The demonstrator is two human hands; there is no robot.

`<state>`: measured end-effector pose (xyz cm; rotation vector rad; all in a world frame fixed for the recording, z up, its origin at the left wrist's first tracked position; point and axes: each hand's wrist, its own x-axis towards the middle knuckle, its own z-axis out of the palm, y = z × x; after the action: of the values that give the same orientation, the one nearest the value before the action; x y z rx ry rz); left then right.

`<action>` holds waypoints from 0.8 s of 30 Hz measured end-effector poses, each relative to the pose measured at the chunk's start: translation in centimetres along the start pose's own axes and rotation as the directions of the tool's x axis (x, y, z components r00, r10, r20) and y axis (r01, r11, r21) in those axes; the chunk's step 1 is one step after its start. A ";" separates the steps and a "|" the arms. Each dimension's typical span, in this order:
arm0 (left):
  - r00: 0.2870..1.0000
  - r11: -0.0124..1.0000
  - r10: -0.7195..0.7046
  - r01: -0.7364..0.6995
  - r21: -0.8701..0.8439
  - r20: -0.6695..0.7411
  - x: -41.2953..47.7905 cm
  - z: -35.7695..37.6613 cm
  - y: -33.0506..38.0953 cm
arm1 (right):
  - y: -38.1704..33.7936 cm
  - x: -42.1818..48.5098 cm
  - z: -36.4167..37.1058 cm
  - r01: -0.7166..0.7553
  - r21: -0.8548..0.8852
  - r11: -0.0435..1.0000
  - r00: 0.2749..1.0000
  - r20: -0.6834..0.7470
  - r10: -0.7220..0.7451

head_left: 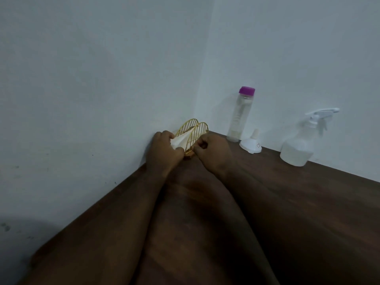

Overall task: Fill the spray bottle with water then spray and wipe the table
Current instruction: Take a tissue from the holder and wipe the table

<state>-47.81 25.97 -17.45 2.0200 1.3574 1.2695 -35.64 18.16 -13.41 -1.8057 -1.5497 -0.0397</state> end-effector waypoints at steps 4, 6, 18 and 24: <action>0.999 0.990 0.012 -0.016 0.137 0.031 0.1 0.3 -0.4 | 0.0 1.5 0.9 -0.013 -0.041 0.999 1.000 0.000 0.013; 1.000 0.984 0.024 -0.026 0.177 0.013 0.4 0.5 -0.6 | 0.1 1.9 1.3 -0.017 -0.071 0.997 1.000 0.017 0.018; 0.930 0.942 0.268 -0.307 -0.132 -0.253 1.3 1.1 -0.2 | -1.1 5.3 1.6 0.169 -0.217 0.962 0.984 0.094 -0.151; 0.960 0.939 0.035 -0.126 -0.318 -0.277 1.0 0.7 -0.1 | -2.3 7.8 0.5 0.151 -0.127 0.980 0.985 -0.062 -0.160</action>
<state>-47.18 27.04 -17.41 1.7319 1.0813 1.7321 -35.79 24.94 -8.96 -1.7515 -1.6647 -0.2772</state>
